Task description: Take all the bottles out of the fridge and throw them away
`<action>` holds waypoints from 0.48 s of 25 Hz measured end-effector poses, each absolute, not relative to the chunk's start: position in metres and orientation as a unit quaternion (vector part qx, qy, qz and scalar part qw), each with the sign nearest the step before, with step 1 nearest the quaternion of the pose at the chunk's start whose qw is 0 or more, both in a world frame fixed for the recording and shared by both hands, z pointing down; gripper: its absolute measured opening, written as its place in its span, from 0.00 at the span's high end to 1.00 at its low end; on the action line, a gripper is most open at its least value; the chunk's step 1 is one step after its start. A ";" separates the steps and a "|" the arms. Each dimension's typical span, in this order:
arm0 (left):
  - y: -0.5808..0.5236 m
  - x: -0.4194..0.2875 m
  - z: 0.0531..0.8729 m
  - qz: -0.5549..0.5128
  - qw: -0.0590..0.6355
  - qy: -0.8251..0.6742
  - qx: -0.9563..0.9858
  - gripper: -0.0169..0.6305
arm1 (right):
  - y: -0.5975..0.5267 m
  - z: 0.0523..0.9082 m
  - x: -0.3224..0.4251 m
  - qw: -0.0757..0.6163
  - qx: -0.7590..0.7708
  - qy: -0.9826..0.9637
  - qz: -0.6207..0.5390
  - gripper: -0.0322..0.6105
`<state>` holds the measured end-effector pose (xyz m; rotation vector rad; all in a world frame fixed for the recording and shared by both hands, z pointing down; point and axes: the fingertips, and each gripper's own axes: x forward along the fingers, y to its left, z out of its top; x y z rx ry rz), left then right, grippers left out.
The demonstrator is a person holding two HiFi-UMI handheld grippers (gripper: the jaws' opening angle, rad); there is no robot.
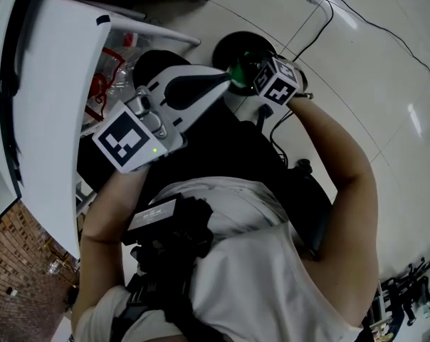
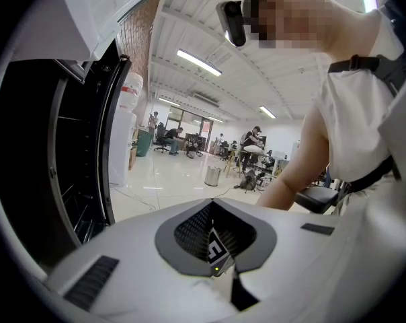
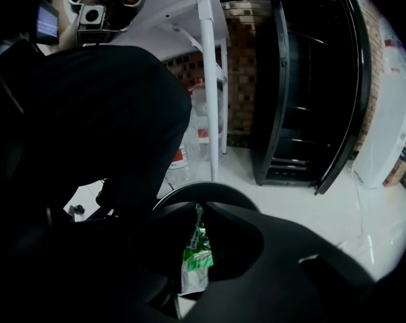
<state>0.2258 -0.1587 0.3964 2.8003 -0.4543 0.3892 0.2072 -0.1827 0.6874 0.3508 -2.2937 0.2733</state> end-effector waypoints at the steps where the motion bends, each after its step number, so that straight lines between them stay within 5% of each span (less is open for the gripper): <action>1: -0.159 0.225 0.397 0.135 0.140 -0.158 0.968 0.97 | -0.181 0.695 0.207 0.394 0.138 -0.901 0.118 0.88; 7: -0.158 0.225 0.399 0.139 0.144 -0.161 0.967 0.97 | -0.173 0.729 0.209 0.423 0.135 -0.885 0.137 0.85; 12: -0.160 0.225 0.402 0.144 0.146 -0.162 0.965 0.97 | -0.168 0.745 0.213 0.446 0.121 -0.879 0.118 0.73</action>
